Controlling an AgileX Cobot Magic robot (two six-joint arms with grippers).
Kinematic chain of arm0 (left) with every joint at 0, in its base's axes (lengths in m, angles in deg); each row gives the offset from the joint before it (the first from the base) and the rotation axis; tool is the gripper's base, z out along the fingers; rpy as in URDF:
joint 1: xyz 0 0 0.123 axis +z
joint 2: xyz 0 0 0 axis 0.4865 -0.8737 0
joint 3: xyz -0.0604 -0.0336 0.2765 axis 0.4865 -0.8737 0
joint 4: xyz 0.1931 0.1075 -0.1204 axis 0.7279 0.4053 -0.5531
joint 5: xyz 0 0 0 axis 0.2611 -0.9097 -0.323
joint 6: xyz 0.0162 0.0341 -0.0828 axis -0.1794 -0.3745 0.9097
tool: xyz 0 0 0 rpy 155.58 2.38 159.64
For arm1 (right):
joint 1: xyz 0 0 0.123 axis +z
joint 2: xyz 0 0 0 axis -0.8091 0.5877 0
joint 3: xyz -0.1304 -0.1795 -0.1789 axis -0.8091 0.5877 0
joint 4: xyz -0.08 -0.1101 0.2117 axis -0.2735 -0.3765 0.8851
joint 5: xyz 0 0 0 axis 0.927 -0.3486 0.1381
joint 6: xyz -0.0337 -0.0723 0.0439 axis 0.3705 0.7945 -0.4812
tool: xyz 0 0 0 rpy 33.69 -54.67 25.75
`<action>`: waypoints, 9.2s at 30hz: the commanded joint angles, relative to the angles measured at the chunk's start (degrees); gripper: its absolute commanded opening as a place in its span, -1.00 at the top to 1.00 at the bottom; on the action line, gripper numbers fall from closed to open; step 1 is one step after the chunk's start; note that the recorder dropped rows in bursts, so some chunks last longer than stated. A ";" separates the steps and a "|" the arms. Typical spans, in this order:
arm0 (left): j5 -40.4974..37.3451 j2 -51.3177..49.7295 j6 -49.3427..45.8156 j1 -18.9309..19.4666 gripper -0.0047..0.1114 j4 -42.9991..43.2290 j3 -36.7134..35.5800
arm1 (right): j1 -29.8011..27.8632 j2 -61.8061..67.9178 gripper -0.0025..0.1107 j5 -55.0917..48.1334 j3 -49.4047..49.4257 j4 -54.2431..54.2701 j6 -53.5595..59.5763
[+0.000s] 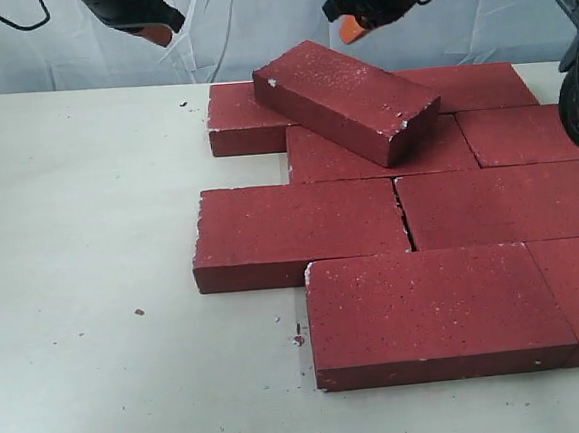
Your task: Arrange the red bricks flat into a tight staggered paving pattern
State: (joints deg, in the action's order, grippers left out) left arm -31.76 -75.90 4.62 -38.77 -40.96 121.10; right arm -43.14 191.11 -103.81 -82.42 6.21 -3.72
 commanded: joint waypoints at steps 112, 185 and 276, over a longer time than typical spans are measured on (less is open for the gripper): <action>0.80 -6.88 -1.86 0.67 0.92 -14.78 -3.91 | 6.25 -25.88 0.97 6.29 55.07 -7.12 -3.48; 36.55 39.46 -1.92 25.04 0.92 2.16 -85.38 | 29.16 -6.09 0.97 12.98 25.45 -13.38 -5.21; 44.74 23.76 -61.60 28.33 0.92 -67.97 -85.04 | 25.13 -4.25 0.97 19.83 21.23 -14.23 -4.75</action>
State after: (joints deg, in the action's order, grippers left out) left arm 13.93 -51.88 -56.88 -10.50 -108.92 35.94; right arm -15.69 184.82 -84.44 -61.26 -9.42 -7.02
